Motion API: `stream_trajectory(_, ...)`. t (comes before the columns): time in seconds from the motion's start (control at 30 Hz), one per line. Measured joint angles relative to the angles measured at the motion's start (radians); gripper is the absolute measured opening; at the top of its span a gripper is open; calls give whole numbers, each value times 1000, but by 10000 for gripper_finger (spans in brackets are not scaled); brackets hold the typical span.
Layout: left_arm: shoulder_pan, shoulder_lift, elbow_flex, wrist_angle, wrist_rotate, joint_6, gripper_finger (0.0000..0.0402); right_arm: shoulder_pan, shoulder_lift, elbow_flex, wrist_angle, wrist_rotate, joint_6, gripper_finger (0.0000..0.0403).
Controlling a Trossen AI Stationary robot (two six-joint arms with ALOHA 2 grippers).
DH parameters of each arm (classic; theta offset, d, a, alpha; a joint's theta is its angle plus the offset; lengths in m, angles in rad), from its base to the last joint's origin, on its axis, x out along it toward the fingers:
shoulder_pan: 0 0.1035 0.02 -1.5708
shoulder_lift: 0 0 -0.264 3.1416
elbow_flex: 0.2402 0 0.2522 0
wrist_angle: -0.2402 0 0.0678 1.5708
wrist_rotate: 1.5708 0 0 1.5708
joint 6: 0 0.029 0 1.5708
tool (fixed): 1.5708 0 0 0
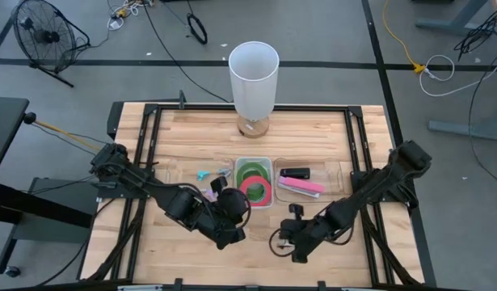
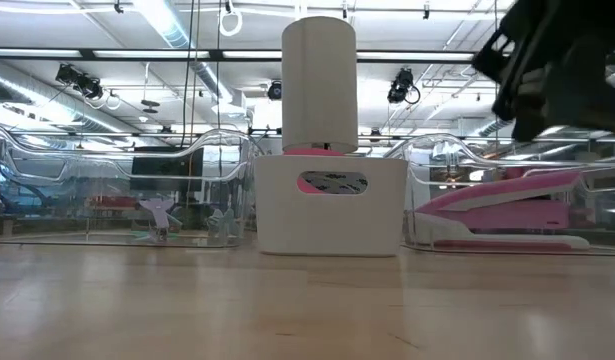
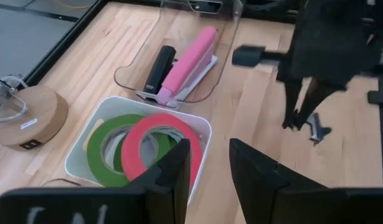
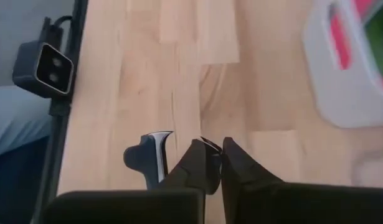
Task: Pick and place Stapler, Stapler remover, tape
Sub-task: Put the black staple remover into the left transparent bin
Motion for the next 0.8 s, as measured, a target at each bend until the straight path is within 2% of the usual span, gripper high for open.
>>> stream_trajectory(0.17,24,0,0,19,0,0,115,-7,-126,0,-95,59,-11,9)
stream_trajectory(0.33,45,0,0,53,0,5,115,-14,-276,1,-127,211,-31,9)
stream_trajectory(0.47,50,0,0,101,0,58,115,-13,-384,2,-70,301,-121,9)
stream_trajectory(0.6,50,0,0,190,0,172,115,-15,-470,2,21,346,-215,9)
stream_trajectory(0.8,55,0,0,365,53,364,115,-15,-524,4,207,335,-380,9)
